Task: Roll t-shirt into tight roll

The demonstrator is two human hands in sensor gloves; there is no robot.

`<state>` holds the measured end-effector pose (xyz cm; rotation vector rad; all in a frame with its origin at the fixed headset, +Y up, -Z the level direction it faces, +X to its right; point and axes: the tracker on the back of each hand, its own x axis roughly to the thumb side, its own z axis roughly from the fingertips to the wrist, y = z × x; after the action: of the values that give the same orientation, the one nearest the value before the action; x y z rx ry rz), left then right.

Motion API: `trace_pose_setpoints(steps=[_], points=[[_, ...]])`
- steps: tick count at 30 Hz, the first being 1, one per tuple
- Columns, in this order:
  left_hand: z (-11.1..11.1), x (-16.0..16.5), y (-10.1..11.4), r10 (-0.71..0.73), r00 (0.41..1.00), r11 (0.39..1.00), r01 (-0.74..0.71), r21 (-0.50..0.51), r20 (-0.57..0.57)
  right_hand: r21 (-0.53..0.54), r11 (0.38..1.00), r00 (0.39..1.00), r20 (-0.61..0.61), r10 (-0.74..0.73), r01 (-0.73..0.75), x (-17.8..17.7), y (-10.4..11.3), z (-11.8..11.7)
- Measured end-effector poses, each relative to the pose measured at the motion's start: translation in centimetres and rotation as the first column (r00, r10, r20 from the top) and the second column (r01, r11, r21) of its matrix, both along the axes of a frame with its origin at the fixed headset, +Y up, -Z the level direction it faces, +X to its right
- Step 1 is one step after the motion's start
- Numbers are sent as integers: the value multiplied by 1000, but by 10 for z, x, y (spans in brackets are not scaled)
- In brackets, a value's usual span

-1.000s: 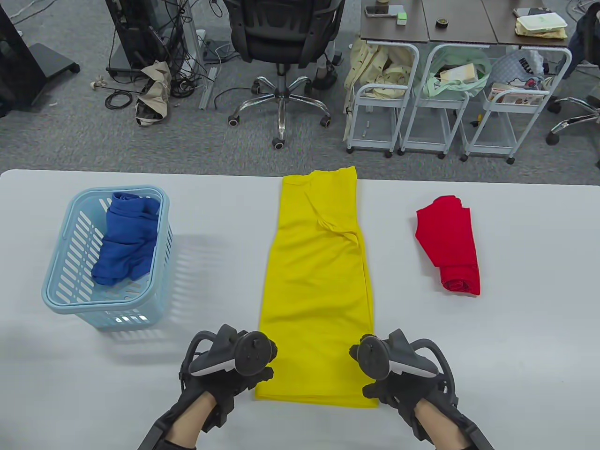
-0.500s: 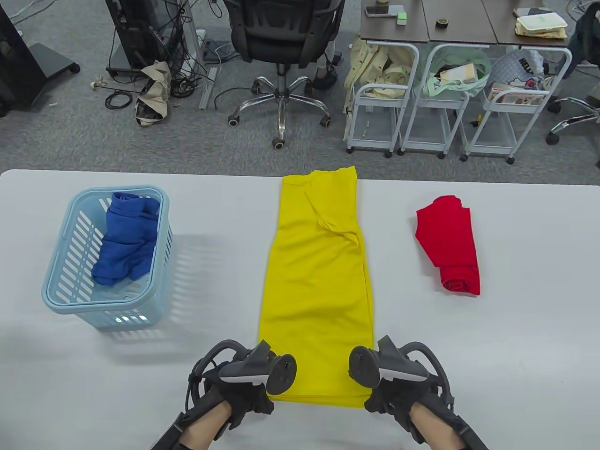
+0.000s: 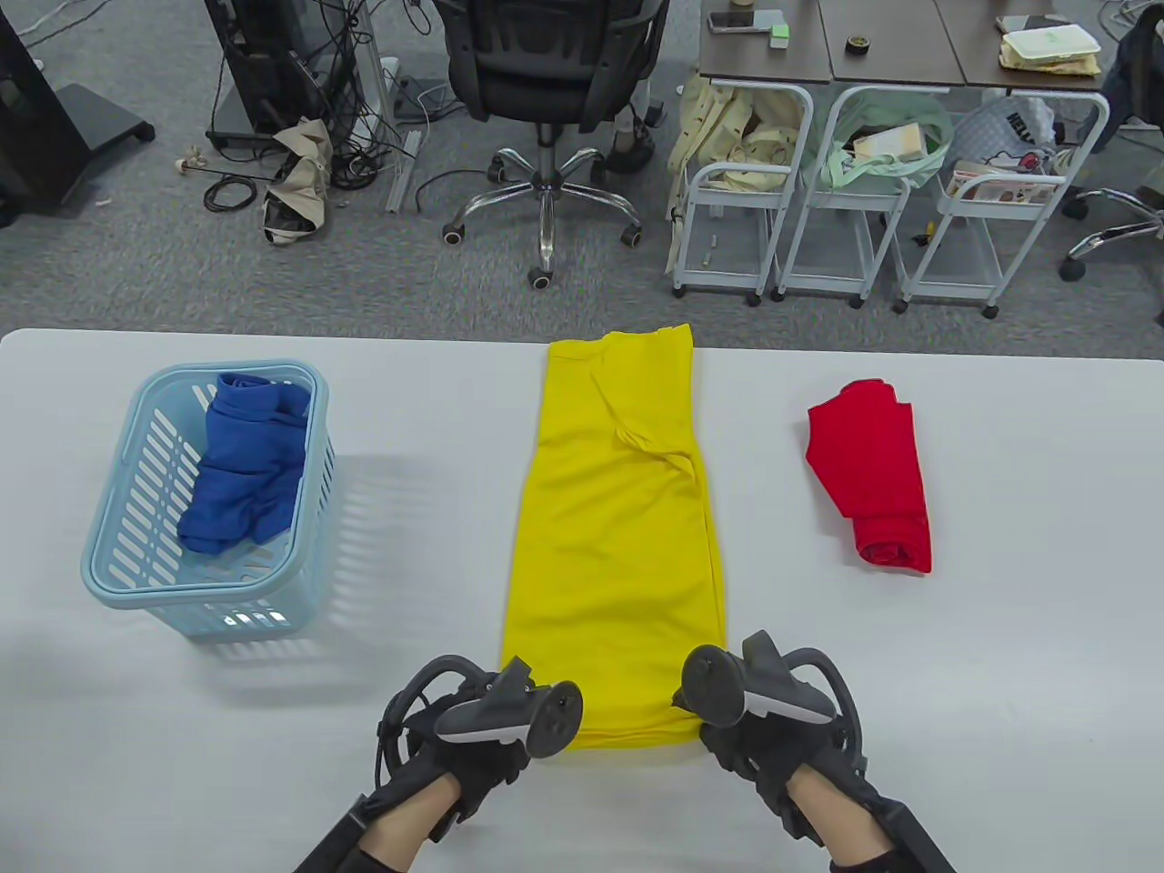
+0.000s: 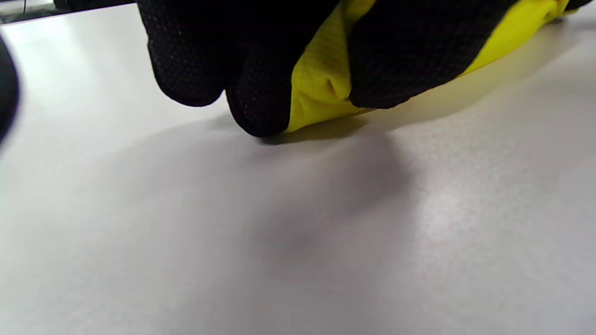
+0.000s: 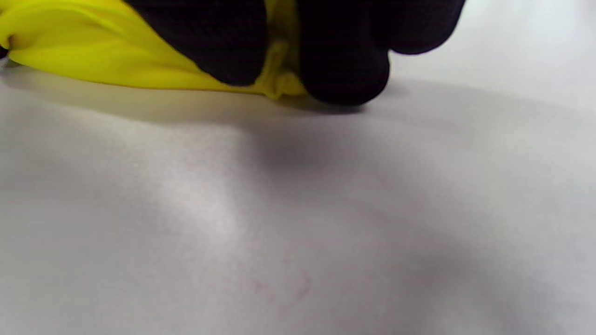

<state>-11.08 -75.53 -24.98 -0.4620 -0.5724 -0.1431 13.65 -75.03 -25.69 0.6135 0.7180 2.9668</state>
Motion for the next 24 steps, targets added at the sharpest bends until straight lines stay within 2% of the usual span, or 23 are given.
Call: trace_pose_setpoints(steps=[3, 7, 9, 12, 13, 15, 20, 22, 23, 24], points=[[-6, -16, 10, 213, 974, 976, -215, -23, -80, 7, 999, 998, 29, -52, 52, 9, 10, -3], [-8, -31, 32, 386, 918, 921, -377, 100, -90, 66, 973, 973, 54, -226, 223, 24, 32, 0], [-10, -39, 39, 493, 865, 869, -483, 110, -97, 60, 940, 939, 57, -339, 336, 32, 39, 2], [-16, -48, 40, 677, 727, 736, -672, 82, -116, 39, 867, 864, 71, -498, 497, 38, 40, -1], [-18, -51, 39, 709, 693, 704, -707, 70, -130, 11, 844, 841, 80, -536, 536, 39, 38, -3], [-22, -53, 35, 727, 668, 682, -729, 58, -158, -18, 825, 822, 110, -559, 564, 39, 33, -5], [-30, -55, 23, 745, 630, 644, -765, -8, -221, -10, 848, 838, 153, -523, 531, 39, 28, -9], [-31, -55, 21, 778, 572, 578, -814, -59, -260, -33, 830, 823, 159, -546, 557, 41, 28, -8], [-30, -56, 22, 804, 514, 502, -856, -121, -299, -54, 807, 802, 165, -574, 588, 43, 29, -7], [-30, -57, 24, 817, 483, 455, -876, -162, -315, -80, 771, 771, 171, -614, 632, 45, 30, -6]])
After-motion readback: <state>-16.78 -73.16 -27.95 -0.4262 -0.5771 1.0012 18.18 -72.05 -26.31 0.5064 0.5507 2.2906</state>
